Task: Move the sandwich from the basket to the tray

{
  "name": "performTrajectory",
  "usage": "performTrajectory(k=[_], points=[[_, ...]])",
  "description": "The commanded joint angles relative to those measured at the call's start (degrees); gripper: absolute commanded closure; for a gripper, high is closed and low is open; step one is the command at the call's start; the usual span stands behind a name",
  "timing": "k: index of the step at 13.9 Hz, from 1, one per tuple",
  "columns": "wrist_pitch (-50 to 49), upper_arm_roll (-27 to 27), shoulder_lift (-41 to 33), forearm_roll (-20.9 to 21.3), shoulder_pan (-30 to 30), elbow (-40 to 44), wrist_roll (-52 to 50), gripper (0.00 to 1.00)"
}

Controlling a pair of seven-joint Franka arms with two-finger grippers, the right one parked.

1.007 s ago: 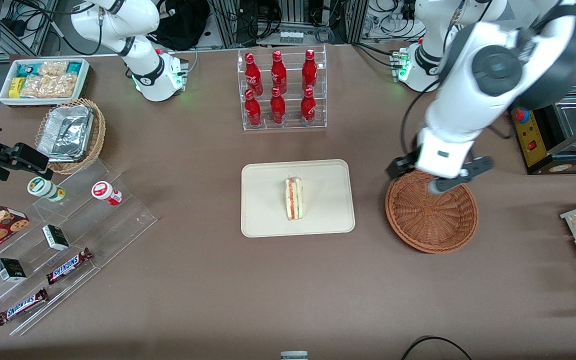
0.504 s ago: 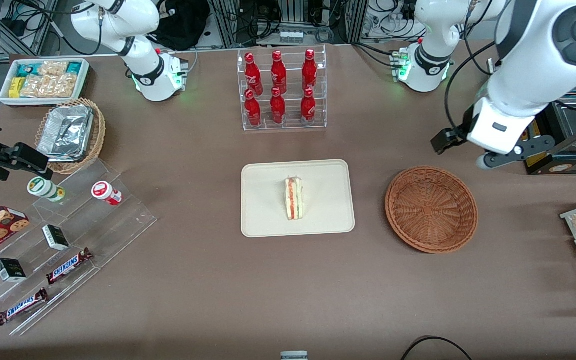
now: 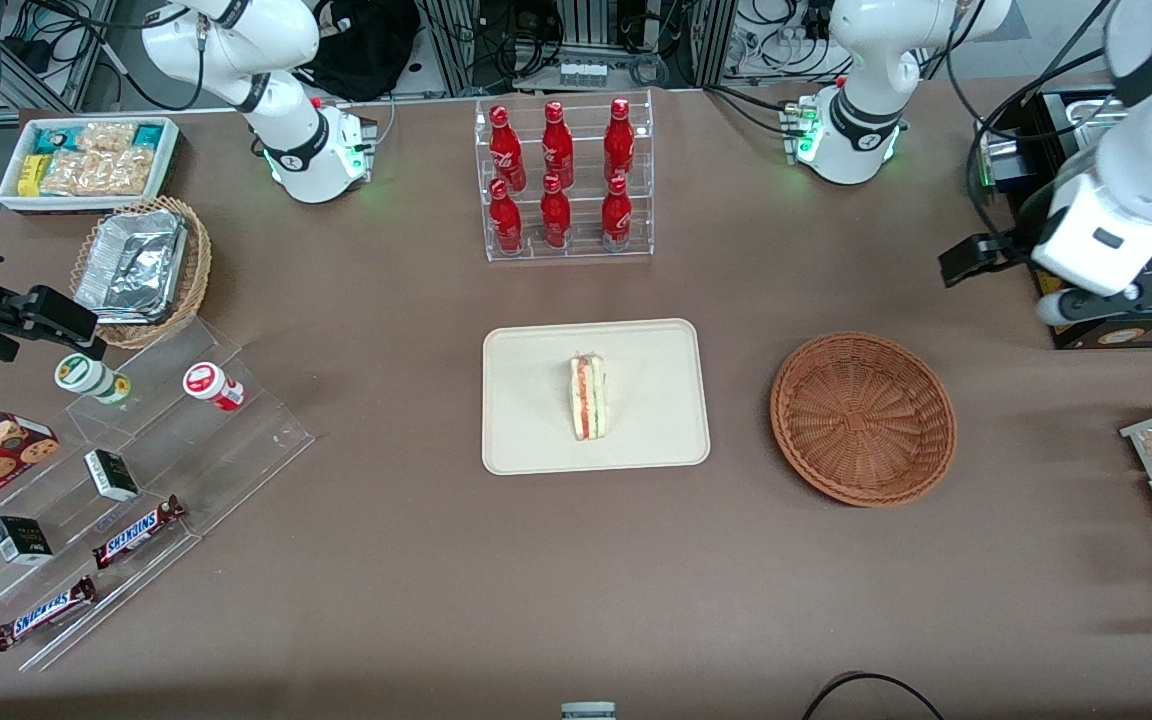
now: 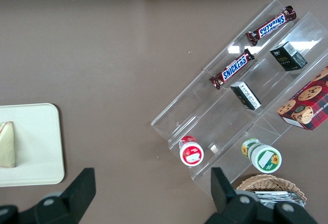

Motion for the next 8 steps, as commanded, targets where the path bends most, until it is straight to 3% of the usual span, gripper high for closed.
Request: performTrajectory(k=[1, 5, 8], points=[[-0.82, 1.96, -2.24, -0.96, -1.32, -0.99, 1.88, 0.0], [-0.74, 1.87, -0.84, -0.09, -0.97, 1.65, 1.97, 0.0], [0.76, 0.3, -0.14, 6.32, -0.71, 1.82, 2.15, 0.0]])
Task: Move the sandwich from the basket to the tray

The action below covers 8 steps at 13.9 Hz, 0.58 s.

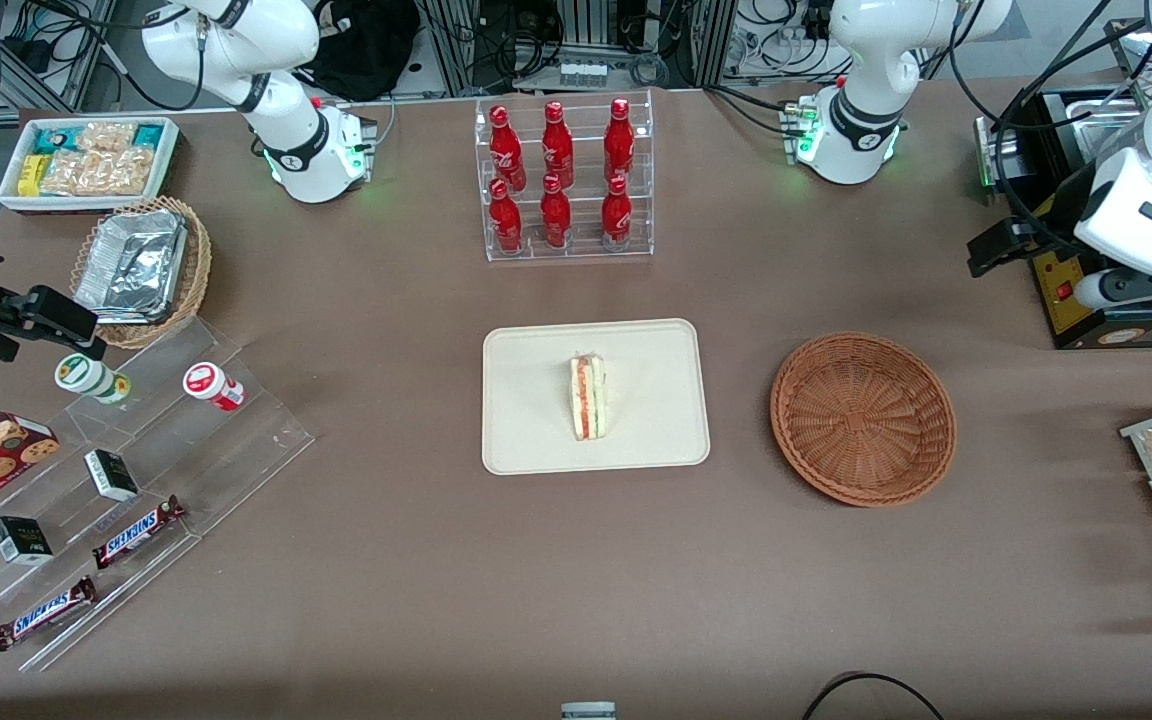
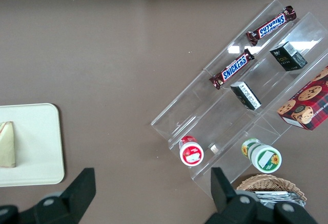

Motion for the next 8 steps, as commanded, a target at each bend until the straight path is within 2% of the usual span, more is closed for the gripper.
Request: performTrajectory(k=[1, 4, 6, 8], points=[[0.32, -0.84, 0.78, 2.91, -0.27, 1.12, 0.83, 0.0], [0.06, -0.76, 1.22, 2.29, -0.1, 2.52, 0.66, 0.0], [-0.12, -0.67, 1.48, -0.34, 1.22, 2.17, 0.83, 0.0], [-0.38, -0.58, 1.31, -0.26, 1.31, 2.44, 1.01, 0.0]])
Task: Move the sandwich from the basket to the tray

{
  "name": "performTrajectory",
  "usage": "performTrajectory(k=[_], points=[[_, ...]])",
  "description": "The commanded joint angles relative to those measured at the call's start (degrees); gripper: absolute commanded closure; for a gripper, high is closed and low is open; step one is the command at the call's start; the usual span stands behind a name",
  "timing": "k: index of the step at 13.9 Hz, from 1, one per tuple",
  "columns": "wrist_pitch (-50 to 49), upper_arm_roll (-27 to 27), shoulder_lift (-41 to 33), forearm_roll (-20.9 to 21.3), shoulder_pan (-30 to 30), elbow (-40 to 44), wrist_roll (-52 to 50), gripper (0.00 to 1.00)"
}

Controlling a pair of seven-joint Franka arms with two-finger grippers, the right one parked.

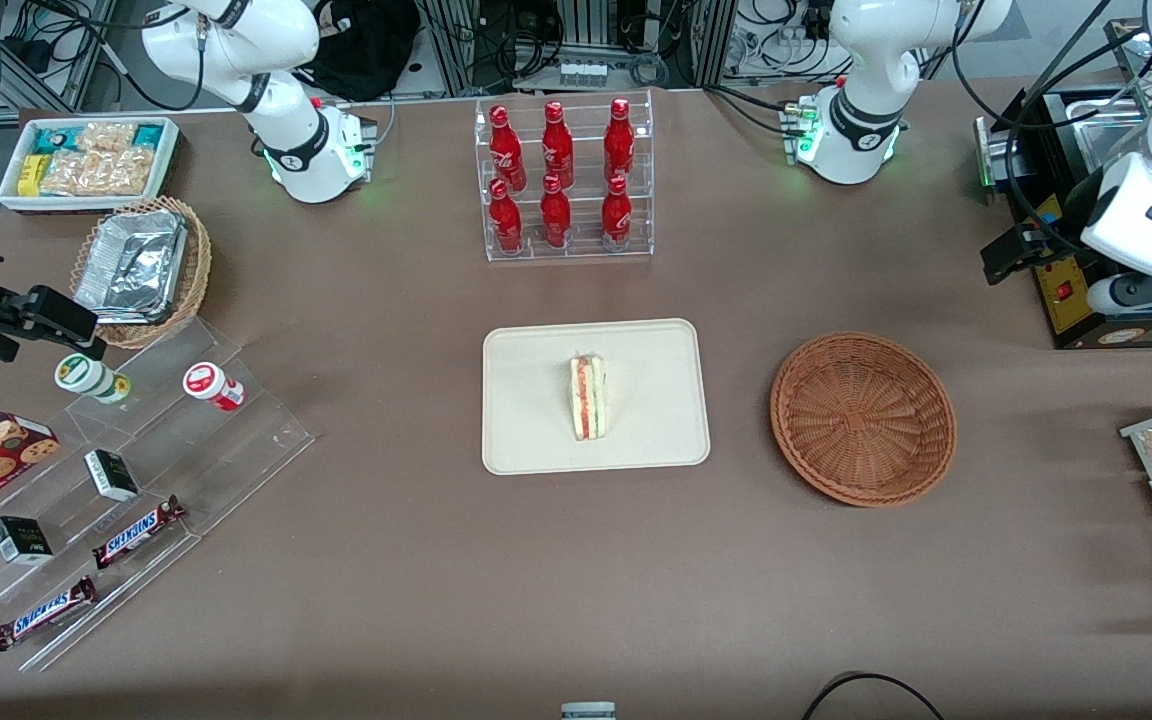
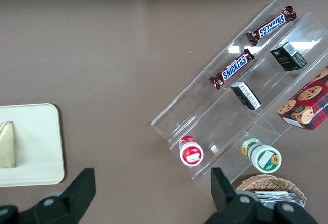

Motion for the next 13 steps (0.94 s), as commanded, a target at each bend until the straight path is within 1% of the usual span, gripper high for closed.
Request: performTrajectory(k=[1, 4, 8, 13], points=[[-1.05, 0.13, 0.53, -0.7, 0.61, 1.74, 0.93, 0.0], [-0.96, 1.45, 0.79, -0.52, 0.79, 1.74, 5.49, 0.0], [-1.05, 1.18, 0.88, 0.27, 0.79, 3.4, 5.94, 0.0], [-1.13, 1.1, 0.35, -0.26, 1.32, 3.41, 6.29, 0.0]])
